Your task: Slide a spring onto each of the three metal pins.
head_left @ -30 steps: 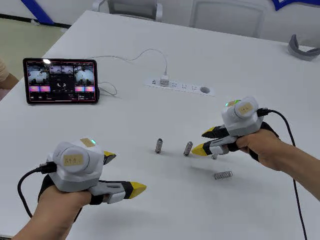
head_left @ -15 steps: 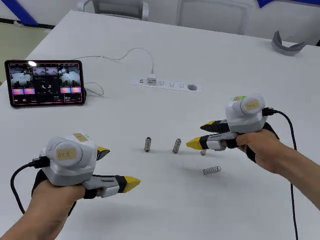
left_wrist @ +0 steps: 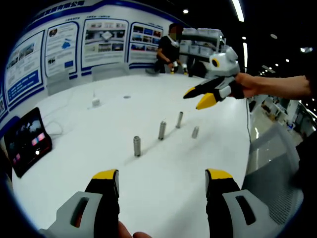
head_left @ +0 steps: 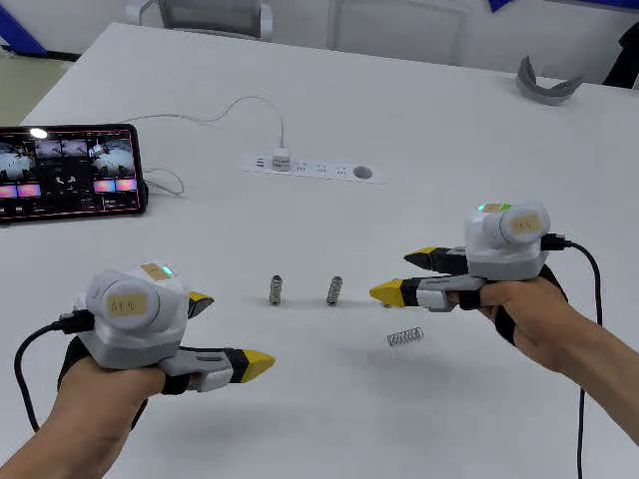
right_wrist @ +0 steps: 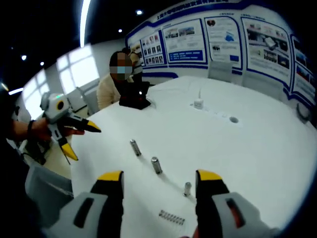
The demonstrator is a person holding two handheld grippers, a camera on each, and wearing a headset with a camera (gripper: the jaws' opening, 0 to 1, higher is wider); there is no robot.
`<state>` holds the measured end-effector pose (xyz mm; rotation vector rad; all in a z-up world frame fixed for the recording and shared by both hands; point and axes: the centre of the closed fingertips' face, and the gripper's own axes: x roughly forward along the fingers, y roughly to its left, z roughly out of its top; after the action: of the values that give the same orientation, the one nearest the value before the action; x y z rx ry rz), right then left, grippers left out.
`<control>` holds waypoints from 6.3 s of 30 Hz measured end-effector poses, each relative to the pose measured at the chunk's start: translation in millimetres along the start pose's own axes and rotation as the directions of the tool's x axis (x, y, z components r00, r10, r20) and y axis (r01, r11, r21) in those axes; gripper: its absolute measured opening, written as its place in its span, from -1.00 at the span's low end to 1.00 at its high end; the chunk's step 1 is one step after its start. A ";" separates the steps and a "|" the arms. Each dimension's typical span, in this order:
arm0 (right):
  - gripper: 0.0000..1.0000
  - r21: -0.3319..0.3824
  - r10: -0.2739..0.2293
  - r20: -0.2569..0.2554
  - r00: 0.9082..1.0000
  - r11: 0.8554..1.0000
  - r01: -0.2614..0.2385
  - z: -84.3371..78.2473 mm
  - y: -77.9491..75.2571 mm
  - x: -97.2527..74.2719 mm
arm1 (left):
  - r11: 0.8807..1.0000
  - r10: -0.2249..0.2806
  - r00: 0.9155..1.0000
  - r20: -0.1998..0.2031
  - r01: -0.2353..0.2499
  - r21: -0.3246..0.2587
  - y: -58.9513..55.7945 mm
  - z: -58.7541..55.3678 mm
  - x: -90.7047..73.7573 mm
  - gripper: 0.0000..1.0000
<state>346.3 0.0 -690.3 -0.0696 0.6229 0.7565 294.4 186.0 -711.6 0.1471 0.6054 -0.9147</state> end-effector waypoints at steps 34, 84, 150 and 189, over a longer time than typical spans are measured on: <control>0.44 0.141 -0.109 0.054 0.993 0.985 0.101 -59.8 -14.1 -86.4 | 0.995 -0.082 0.996 -0.028 0.084 0.058 -32.4 21.1 40.9 0.49; 0.54 0.223 -0.112 0.046 0.993 0.970 0.099 -108.5 4.7 -126.8 | 0.933 -0.259 0.951 -0.171 0.292 0.212 -118.3 29.3 178.6 0.12; 0.47 0.186 -0.012 -0.001 1.000 0.983 0.012 -114.5 38.0 -108.0 | 0.951 -0.213 0.969 -0.127 0.236 0.202 -110.1 -7.9 120.5 -0.78; 0.19 0.177 0.178 0.082 0.981 0.966 -0.190 -60.8 85.6 -59.1 | 0.939 -0.240 0.971 -0.003 0.232 0.254 -128.0 33.6 48.0 -0.78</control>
<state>226.3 9.4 -693.9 0.1855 0.6398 0.8740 231.0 61.6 -693.5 0.2953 0.4845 -1.2254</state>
